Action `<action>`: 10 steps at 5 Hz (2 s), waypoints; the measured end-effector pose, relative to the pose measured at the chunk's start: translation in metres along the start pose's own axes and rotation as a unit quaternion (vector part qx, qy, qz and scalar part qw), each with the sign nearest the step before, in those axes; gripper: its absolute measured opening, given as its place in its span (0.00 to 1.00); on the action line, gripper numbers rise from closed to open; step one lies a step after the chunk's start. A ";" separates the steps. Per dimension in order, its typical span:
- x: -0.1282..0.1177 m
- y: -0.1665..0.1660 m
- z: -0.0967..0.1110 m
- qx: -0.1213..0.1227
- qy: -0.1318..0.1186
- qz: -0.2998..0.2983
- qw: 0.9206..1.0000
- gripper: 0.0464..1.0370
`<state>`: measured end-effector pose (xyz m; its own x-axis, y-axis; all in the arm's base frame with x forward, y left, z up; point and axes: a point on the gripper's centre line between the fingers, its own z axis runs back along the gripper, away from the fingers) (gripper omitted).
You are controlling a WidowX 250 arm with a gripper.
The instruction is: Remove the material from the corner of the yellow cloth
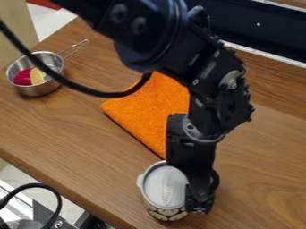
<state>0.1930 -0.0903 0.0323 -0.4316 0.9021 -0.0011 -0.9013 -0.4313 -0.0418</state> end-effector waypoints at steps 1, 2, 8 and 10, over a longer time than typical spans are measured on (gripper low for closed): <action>0.006 0.005 0.001 -0.015 -0.012 -0.043 0.999 0.96; 0.009 0.006 -0.001 -0.017 -0.015 -0.057 0.998 0.96; 0.045 -0.007 -0.003 -0.014 -0.033 -0.190 0.981 0.96; 0.070 -0.017 -0.010 -0.017 -0.047 -0.195 0.980 0.96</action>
<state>0.1788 -0.0199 0.0234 -0.0587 0.9917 0.1142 -0.9971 -0.0528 -0.0543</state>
